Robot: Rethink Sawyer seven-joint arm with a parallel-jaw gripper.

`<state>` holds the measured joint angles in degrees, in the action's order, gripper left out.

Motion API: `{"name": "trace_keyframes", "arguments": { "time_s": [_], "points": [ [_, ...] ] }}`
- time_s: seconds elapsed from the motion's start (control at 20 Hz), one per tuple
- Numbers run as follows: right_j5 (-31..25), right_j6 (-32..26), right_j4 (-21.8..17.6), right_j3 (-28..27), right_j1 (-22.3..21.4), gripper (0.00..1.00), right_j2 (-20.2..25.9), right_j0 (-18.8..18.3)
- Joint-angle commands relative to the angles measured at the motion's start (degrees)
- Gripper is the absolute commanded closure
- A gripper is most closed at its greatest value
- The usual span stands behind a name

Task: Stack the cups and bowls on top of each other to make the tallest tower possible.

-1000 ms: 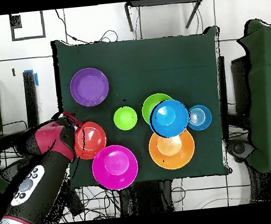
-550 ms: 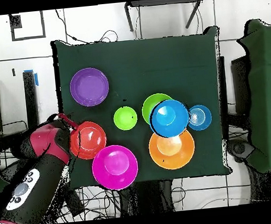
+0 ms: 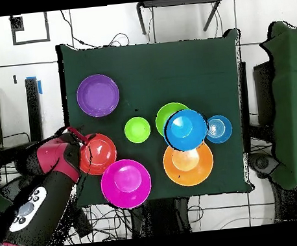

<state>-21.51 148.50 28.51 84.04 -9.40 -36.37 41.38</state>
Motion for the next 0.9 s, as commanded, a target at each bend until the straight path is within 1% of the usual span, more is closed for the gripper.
{"name": "trace_keyframes", "arguments": {
  "time_s": [0.05, 0.25, 0.35, 0.4, 0.55, 0.65, 0.9],
  "points": [
    [5.5, 10.1, 0.9, 6.0, 1.3, 0.00, 9.6, -1.2],
    [7.2, 9.1, 0.8, 7.5, 0.6, 0.00, 12.1, -2.2],
    [8.5, 8.0, 0.6, 8.6, -0.3, 0.00, 14.4, -3.6],
    [9.2, 7.5, 0.4, 9.0, -0.8, 0.00, 15.5, -4.4],
    [11.6, 5.0, -0.7, 11.0, -2.7, 0.00, 20.8, -8.4],
    [12.1, 3.8, -1.5, 11.6, -3.7, 0.00, 23.1, -10.7],
    [11.9, 2.6, -2.9, 12.0, -4.6, 0.00, 25.6, -13.6]
  ]
}}
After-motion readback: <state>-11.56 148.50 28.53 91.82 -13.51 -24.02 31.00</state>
